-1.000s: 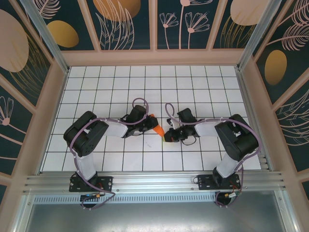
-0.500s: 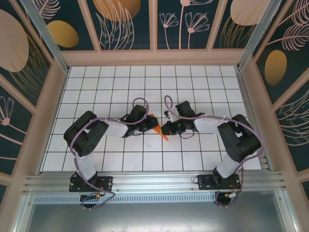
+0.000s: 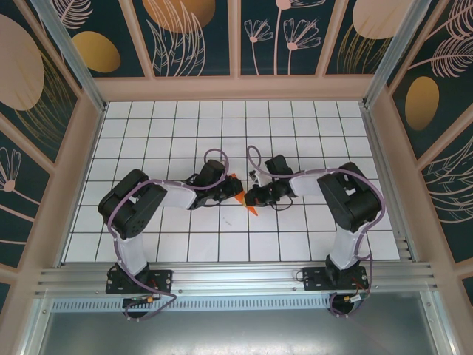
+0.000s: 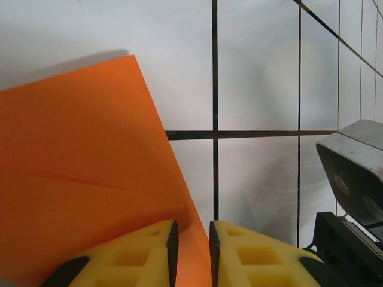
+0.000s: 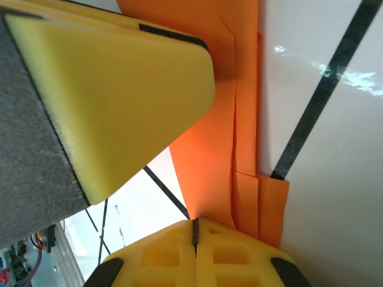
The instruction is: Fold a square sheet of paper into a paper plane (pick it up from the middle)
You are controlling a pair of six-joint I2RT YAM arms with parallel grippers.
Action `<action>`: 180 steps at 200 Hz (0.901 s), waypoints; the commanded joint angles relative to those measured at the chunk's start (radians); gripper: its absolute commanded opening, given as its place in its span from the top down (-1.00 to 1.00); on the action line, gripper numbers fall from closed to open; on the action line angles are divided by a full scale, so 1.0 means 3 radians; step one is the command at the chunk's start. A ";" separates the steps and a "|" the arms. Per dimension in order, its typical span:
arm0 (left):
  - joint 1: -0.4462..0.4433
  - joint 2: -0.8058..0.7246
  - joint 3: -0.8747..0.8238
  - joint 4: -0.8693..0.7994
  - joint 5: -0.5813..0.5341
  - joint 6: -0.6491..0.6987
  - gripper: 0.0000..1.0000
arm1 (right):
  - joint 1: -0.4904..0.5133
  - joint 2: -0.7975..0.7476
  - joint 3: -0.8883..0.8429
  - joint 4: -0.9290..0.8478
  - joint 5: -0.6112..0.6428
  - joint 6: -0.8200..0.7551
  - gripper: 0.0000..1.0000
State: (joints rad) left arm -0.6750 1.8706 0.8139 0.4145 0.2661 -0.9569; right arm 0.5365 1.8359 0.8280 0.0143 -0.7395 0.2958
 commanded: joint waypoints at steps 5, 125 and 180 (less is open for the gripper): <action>0.0129 0.0122 -0.0024 -0.0160 -0.0089 0.0181 0.50 | -0.0101 0.0203 -0.0212 -0.0153 0.0330 0.0042 1.00; 0.0469 0.0191 -0.0085 0.0314 0.0100 0.0592 0.39 | -0.0173 0.0229 -0.0285 -0.0164 0.0269 0.0014 1.00; 0.0616 0.0177 -0.0142 0.0446 0.0182 0.0707 0.34 | -0.0183 0.0257 -0.0300 -0.0125 0.0246 0.0035 1.00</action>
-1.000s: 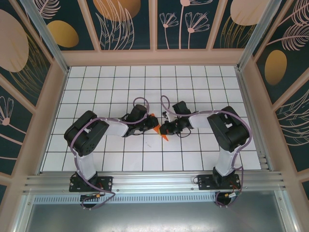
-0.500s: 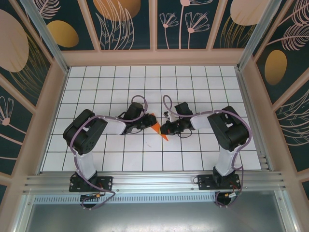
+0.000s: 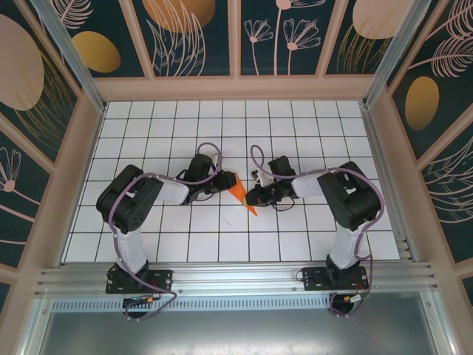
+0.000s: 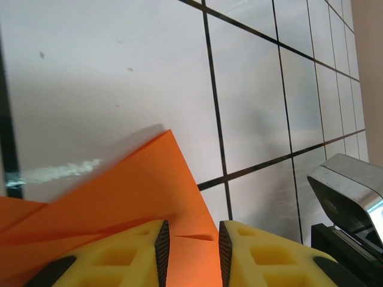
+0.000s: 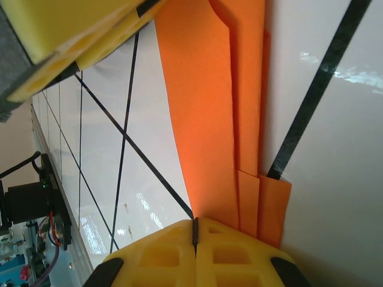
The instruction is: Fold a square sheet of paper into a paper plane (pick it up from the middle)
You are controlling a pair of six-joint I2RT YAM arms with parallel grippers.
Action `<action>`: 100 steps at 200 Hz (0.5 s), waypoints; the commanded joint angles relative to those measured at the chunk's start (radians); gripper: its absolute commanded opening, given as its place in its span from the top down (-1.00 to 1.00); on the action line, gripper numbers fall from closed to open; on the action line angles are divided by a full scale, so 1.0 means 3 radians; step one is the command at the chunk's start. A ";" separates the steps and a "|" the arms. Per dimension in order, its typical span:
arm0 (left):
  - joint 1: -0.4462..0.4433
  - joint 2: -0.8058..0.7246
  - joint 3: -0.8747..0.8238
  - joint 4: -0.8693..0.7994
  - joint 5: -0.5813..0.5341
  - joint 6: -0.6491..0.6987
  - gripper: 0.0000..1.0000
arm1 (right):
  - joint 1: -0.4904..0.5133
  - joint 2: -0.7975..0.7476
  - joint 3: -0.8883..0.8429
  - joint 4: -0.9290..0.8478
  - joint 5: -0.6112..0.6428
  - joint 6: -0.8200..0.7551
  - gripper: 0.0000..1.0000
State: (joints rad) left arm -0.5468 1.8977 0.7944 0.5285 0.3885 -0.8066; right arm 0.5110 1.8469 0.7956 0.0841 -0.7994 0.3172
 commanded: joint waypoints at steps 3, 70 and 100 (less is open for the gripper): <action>0.0194 0.0083 -0.0078 0.0082 -0.0212 0.0211 0.34 | -0.0096 0.0219 -0.0188 -0.0362 0.0445 -0.0036 1.00; 0.0375 0.0165 0.0028 0.0098 -0.0108 0.0352 0.28 | -0.0098 0.0220 -0.0182 -0.0377 0.0451 -0.0024 1.00; 0.0452 -0.0009 0.0071 0.0022 -0.0048 0.0388 0.24 | -0.0097 0.0203 -0.0147 -0.0387 0.0445 -0.0010 1.00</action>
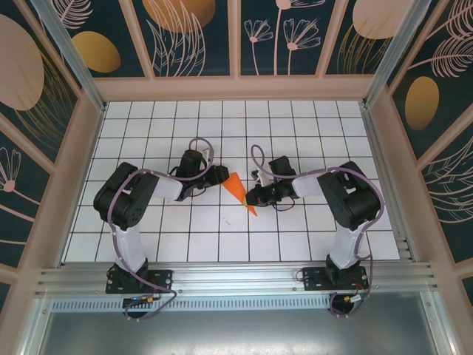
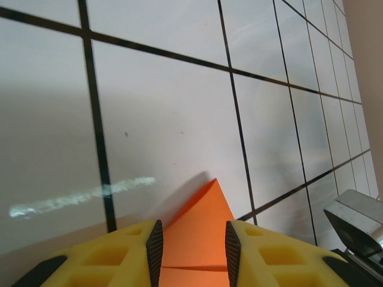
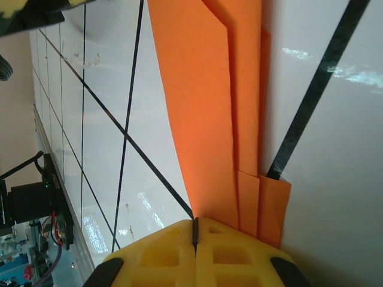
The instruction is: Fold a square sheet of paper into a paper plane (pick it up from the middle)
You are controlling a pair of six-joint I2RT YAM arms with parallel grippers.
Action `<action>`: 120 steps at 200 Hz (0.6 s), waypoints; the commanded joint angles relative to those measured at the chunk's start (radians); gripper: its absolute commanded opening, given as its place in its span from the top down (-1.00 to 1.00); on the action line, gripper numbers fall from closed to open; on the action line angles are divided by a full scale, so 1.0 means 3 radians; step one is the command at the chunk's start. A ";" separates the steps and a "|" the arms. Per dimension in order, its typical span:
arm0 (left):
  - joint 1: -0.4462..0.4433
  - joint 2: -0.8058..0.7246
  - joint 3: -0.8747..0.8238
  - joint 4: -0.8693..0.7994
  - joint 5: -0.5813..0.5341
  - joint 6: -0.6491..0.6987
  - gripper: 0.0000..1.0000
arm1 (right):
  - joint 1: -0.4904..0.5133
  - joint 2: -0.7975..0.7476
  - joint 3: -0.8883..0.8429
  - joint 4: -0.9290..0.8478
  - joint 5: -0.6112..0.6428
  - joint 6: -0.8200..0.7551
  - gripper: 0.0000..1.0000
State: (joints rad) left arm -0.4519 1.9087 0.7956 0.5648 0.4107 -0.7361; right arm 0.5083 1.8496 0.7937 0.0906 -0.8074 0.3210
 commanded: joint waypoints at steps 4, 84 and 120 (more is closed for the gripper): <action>0.0136 -0.0087 0.0085 -0.0138 -0.0128 0.0172 0.23 | -0.0089 0.0195 -0.0135 -0.0407 0.0470 -0.0017 1.00; 0.0043 -0.1307 -0.0224 -0.0546 -0.0396 -0.0314 0.24 | -0.0073 0.0154 -0.0007 -0.0491 0.0498 0.0139 1.00; -0.0304 -0.1832 -0.0413 -0.0865 -0.0777 -0.0455 0.23 | -0.0073 0.0070 -0.0084 -0.0547 0.0619 0.0076 1.00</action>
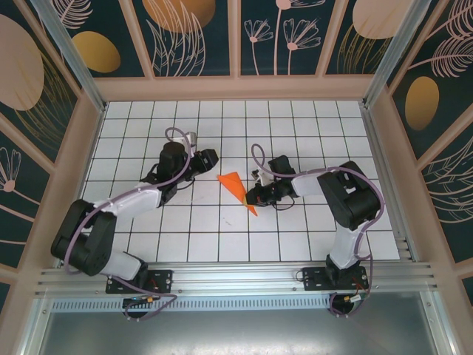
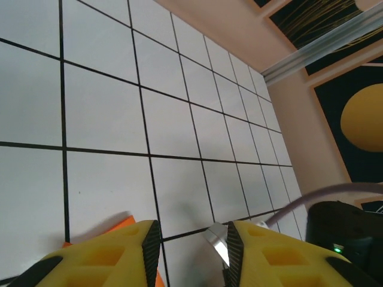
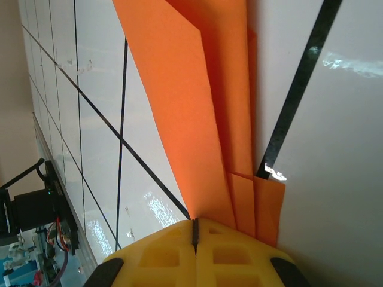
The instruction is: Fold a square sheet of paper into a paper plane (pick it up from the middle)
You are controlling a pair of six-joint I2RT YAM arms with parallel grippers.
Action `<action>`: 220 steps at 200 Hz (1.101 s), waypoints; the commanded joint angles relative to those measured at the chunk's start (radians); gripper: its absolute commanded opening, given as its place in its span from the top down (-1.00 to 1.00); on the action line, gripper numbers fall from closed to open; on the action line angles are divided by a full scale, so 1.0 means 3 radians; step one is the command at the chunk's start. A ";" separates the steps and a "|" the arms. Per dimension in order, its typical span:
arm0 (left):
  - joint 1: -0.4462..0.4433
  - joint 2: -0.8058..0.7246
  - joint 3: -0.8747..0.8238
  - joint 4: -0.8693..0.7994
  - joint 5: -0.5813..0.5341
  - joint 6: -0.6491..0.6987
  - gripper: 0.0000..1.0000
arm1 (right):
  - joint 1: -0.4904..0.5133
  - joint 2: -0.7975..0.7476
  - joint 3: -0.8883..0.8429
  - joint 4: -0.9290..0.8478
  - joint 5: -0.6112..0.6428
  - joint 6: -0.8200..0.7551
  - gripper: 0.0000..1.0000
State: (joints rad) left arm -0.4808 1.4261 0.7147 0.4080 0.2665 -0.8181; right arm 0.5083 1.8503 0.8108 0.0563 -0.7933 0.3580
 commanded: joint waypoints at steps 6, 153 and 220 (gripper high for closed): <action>-0.0266 -0.0284 -0.0191 -0.0340 -0.0344 -0.0224 0.23 | -0.0073 0.0048 -0.0172 -0.0422 0.0573 -0.0058 1.00; -0.0856 0.0315 -0.0357 0.0565 -0.0426 -0.0635 0.32 | -0.0076 -0.0001 -0.0333 -0.0231 0.0527 0.0013 1.00; -0.0856 0.0861 -0.0352 0.1165 -0.0243 -0.0760 0.38 | -0.0078 0.0115 -0.0259 -0.0126 0.0519 0.0098 1.00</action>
State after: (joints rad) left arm -0.7334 1.6238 0.5880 0.6384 0.1574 -1.0264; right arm 0.5022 1.8137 0.7586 0.1066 -0.7662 0.3782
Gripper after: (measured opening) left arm 0.315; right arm 0.064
